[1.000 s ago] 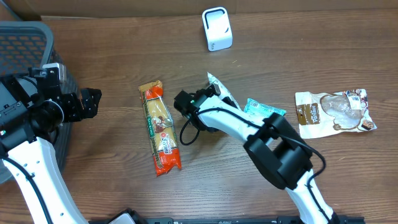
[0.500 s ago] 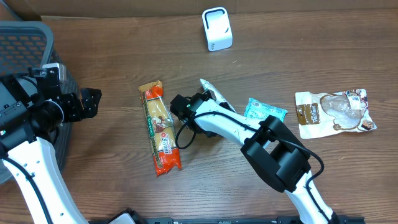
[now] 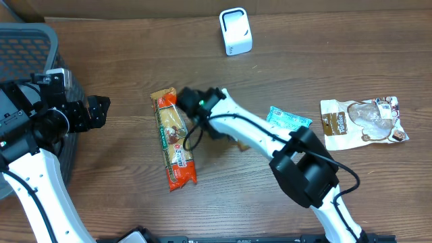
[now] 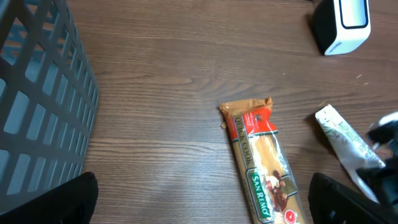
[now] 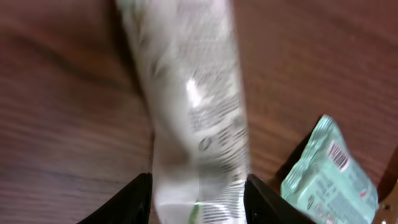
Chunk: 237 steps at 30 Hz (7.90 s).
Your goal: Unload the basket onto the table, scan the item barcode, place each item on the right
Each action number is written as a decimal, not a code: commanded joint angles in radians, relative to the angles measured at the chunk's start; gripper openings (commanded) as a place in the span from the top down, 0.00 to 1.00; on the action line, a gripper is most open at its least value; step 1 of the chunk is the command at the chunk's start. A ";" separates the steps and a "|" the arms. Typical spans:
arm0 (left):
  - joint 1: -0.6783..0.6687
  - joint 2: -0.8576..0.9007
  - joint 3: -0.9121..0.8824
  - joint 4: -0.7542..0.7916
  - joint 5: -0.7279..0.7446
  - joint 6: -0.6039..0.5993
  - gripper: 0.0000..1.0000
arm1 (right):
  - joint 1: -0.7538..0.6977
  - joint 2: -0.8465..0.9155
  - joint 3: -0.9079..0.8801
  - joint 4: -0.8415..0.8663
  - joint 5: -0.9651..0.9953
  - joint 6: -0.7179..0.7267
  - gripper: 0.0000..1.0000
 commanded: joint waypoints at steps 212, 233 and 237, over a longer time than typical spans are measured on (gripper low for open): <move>0.002 0.001 -0.001 0.002 0.015 0.014 0.01 | -0.332 -0.183 -0.533 0.427 -1.047 -0.369 0.68; 0.002 0.001 -0.001 0.002 0.015 0.014 0.01 | -0.513 -0.407 -0.390 0.209 -1.664 -0.684 0.96; 0.002 0.001 -0.001 0.002 0.015 0.014 0.00 | -0.556 -0.499 -0.390 0.136 -1.824 -0.801 0.96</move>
